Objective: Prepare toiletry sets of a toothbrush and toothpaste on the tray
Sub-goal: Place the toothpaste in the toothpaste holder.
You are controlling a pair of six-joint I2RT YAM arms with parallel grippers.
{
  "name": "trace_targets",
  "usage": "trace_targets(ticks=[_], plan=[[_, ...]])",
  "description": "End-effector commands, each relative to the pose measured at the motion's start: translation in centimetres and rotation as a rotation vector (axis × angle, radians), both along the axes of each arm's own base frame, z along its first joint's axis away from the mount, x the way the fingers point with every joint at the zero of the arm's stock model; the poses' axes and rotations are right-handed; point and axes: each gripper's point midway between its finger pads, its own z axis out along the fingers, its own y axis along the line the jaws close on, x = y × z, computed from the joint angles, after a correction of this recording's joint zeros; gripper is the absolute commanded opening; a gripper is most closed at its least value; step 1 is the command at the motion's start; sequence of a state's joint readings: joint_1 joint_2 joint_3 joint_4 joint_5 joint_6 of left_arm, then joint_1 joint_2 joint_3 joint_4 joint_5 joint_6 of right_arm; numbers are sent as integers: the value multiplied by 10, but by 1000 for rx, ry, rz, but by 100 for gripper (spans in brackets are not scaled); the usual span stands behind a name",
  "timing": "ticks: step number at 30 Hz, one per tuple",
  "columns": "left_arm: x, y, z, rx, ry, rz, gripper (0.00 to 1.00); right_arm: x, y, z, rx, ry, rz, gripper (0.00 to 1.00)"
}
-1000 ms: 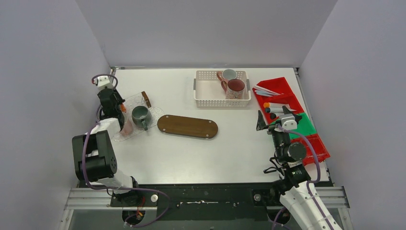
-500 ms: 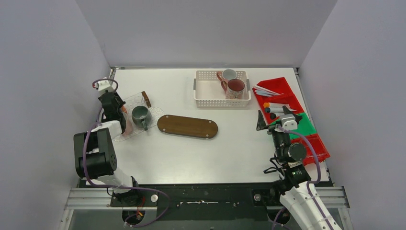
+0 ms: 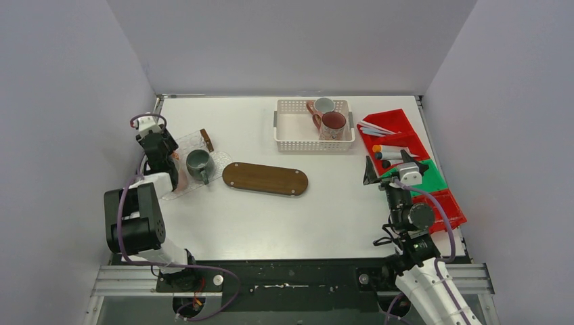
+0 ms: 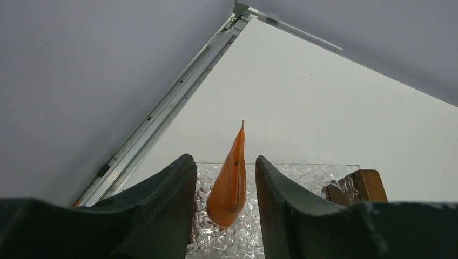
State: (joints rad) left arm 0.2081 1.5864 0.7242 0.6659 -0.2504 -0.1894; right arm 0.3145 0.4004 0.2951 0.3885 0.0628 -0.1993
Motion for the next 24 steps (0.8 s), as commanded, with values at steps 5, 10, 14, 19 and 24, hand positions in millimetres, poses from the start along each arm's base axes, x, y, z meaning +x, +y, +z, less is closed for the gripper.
trace_targets(ticks=[5, 10, 14, 19, 24], plan=[[-11, 4, 49, 21, -87, 23, 51, -6, -2, 21, 17, -77, 0, 100], [-22, 0, 69, 17, -93, 14, 62, -7, -2, 25, 43, -77, 6, 100], [-31, -6, 84, 4, -93, -2, 70, -5, -1, 27, 75, -58, 7, 100], [-43, -23, 109, 2, -114, -22, 80, 3, 4, 33, 141, 18, 25, 100], [-52, -62, 130, 25, -125, -110, 87, 19, 3, 27, 185, 201, -28, 100]])
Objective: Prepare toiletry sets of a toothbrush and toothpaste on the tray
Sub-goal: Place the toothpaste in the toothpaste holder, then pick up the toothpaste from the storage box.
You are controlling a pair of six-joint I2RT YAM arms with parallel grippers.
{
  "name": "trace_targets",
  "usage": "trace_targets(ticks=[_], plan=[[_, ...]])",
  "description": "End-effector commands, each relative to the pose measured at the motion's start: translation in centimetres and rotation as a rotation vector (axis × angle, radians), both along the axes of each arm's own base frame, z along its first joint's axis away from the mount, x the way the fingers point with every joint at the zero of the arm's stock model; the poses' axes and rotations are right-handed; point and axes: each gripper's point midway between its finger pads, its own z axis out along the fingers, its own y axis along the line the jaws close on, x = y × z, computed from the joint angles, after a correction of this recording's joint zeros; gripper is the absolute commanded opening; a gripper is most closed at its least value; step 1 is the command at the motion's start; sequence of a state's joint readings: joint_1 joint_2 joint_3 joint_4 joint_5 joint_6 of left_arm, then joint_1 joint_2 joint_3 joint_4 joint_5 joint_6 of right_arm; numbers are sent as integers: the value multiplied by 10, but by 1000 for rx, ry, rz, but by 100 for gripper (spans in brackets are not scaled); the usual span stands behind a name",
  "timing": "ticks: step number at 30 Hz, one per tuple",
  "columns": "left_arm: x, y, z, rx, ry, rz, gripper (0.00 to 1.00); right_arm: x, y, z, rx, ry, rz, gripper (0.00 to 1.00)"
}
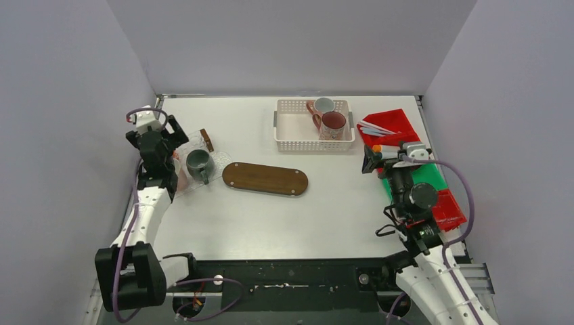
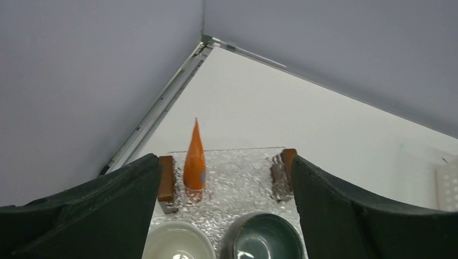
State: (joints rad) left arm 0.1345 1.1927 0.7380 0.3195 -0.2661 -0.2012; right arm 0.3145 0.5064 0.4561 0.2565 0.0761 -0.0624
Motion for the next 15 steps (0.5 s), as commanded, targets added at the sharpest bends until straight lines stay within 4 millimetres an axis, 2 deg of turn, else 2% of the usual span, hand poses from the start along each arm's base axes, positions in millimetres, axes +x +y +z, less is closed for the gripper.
trace_targets(ticks=[1, 3, 7, 10, 15], plan=[[-7, -33, 45, 30, -61, -76, 88, 12, -5, 6, 73, 146, -56, 100], [-14, -45, 52, 40, -68, -104, 91, 18, -4, 3, 76, 226, -74, 100], [-24, -83, 61, 51, -84, -198, 97, 28, -6, -5, 90, 340, -119, 100], [-33, -104, 71, 55, -106, -248, 97, 35, -12, -12, 124, 403, -177, 100], [-47, -140, 94, 29, -169, -357, 97, 47, -20, -34, 195, 499, -260, 100]])
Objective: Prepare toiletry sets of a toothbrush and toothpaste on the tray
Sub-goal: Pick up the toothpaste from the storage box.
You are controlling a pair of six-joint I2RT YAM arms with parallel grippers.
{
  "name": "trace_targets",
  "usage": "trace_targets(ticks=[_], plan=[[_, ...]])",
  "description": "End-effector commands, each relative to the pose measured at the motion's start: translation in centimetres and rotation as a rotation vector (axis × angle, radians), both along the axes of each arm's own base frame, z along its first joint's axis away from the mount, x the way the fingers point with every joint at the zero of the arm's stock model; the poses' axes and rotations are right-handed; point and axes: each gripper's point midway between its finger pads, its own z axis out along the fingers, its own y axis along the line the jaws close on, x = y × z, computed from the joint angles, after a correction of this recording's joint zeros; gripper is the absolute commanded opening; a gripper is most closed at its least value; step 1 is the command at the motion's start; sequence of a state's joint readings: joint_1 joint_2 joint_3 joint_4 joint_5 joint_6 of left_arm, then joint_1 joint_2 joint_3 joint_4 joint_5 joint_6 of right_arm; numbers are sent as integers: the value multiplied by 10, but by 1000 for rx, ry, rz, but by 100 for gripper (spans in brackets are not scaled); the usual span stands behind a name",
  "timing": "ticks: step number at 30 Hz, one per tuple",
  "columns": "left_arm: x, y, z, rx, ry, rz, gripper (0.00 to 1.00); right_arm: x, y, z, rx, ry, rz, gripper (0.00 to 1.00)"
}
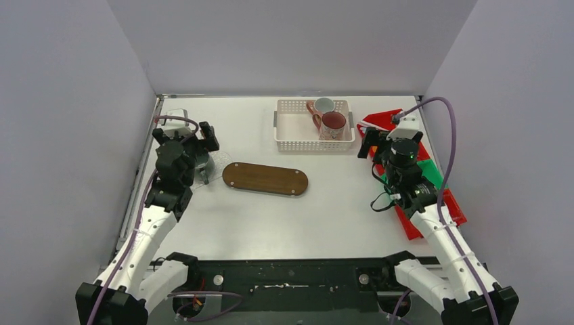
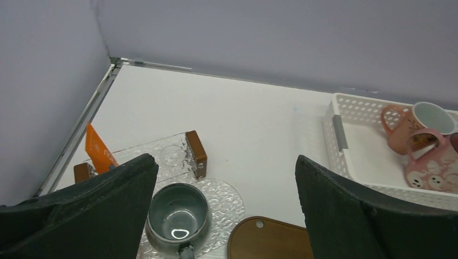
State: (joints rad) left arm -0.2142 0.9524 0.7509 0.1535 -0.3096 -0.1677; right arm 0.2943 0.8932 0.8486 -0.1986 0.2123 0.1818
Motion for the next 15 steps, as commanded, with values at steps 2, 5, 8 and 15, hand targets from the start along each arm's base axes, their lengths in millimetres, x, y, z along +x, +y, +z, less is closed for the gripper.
trace_targets(ticks=[2, 5, 8, 15], plan=[[-16, -24, 45, -28, -97, -76, 97, 7, -16, -15, 91, 95, -148, 99], [-23, -32, 48, -52, -114, -104, 97, 16, -24, -30, 128, 158, -228, 97], [-30, -43, 48, -77, -123, -142, 97, 27, -34, -51, 178, 216, -324, 96], [-35, -55, 44, -78, -122, -160, 97, 54, -69, -88, 277, 323, -528, 85]])
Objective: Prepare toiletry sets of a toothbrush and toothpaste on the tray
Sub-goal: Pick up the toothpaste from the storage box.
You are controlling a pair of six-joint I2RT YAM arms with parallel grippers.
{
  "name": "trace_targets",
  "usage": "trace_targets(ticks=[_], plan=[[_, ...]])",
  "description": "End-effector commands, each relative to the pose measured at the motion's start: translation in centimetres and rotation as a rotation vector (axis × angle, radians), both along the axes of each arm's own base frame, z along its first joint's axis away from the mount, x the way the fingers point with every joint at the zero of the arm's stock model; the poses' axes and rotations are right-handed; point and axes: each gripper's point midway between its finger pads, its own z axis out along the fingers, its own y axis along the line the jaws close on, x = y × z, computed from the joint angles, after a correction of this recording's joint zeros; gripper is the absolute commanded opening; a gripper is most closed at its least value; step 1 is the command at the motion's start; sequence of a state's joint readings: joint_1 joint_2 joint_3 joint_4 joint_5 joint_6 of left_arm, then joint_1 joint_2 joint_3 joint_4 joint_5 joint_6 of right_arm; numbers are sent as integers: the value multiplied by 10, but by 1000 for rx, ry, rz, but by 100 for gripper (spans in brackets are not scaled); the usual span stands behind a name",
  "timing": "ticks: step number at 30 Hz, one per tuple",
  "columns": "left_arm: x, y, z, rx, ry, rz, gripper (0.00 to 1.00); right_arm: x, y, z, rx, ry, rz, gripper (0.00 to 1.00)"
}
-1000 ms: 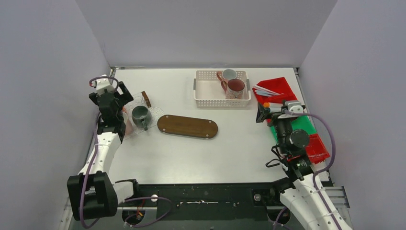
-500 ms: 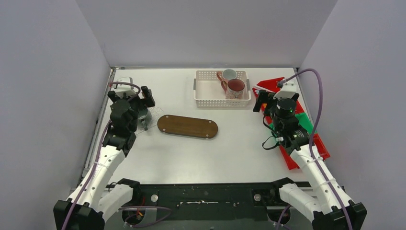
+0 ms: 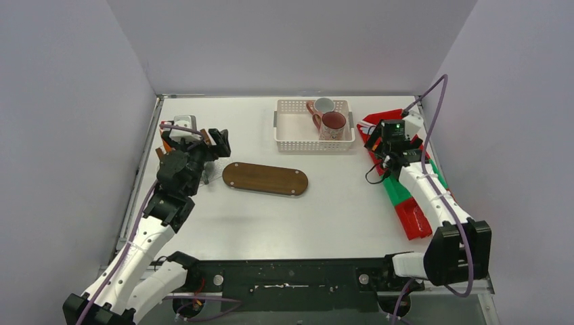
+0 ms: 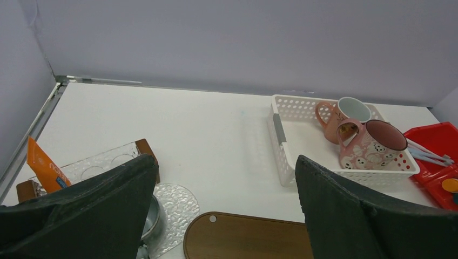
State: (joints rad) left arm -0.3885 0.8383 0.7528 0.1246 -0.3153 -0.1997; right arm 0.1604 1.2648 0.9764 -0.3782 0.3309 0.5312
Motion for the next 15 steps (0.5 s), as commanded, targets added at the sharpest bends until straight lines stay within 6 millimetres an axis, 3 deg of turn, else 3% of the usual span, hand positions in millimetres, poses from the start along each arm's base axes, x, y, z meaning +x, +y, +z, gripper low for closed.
trace_targets(ticks=[1, 10, 15], plan=[[-3, 0, 12, -19, -35, 11, 97, 21, -28, 2, 93, -5, -193, 84], [-4, 3, 11, 5, -40, 24, 97, 47, -60, -26, 104, 89, -380, 78], [-4, 1, 10, 8, -38, 18, 97, 57, -64, -42, 115, 157, -438, 61]])
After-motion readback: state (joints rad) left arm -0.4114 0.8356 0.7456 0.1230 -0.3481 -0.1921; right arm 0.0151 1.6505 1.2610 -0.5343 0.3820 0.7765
